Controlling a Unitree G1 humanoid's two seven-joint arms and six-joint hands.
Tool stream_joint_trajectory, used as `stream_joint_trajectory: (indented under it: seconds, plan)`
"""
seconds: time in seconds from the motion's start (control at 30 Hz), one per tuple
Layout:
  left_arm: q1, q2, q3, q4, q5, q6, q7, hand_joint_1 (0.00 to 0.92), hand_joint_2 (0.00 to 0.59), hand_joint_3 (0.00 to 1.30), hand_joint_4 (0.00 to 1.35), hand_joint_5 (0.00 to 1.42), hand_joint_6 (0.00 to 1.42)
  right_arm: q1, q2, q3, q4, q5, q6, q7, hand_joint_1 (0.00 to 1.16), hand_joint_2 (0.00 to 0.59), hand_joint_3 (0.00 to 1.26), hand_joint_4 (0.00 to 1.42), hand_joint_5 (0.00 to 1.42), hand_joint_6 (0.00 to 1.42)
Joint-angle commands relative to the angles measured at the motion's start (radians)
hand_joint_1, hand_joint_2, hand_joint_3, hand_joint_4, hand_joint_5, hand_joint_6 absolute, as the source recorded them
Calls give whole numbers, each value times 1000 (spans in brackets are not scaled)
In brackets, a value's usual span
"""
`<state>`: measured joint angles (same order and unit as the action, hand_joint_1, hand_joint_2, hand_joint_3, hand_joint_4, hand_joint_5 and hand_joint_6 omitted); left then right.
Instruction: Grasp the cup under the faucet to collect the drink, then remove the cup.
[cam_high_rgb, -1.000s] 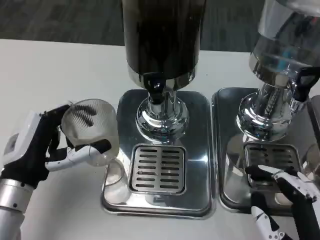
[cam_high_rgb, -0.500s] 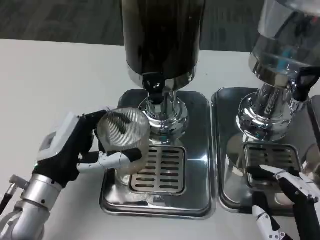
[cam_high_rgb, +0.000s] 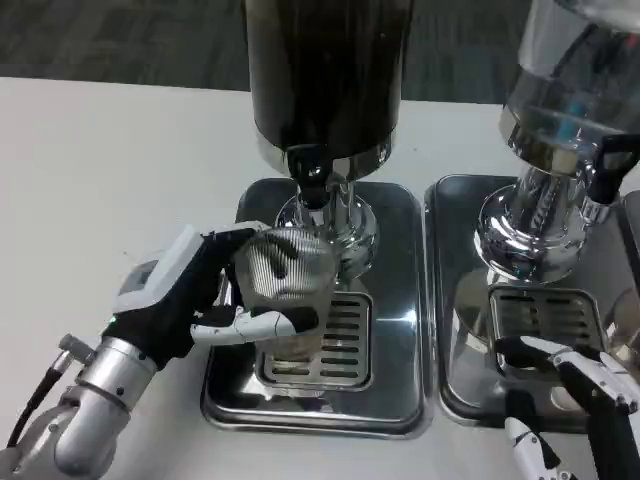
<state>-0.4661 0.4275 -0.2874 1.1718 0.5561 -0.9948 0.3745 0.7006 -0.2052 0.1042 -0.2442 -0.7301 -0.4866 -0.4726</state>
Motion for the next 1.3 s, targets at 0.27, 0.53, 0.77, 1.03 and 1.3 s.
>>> stream_joint_trajectory:
  seconds: [0.27, 0.53, 0.77, 1.03, 1.3]
  plan:
    - [-40, -21, -35, 6, 17, 19, -3, 369, 124, 652, 716, 989, 1320, 11, 4, -2, -19, -3, -8, -11, 342, 455, 406, 405, 360, 181]
    - [-30, -13, -35, 4, -8, -1, -44, 212, 88, 540, 587, 841, 1192, 3, 8, 1, -12, -3, -9, -12, 342, 455, 406, 405, 372, 218]
    - [-15, 11, -29, -24, -4, -22, -33, 89, 33, 431, 314, 460, 653, -2, 6, 3, -6, -3, -10, -9, 343, 455, 406, 405, 372, 250]
    - [-2, 30, -22, -48, 3, -24, -4, 60, 17, 384, 193, 307, 469, -6, 4, 3, -11, 0, -8, 0, 343, 459, 406, 405, 372, 258]
    - [3, 52, -35, -74, 33, 1, 22, 46, 10, 320, 48, 126, 299, 7, 1, -4, -17, 23, -8, 13, 343, 460, 406, 405, 372, 262]
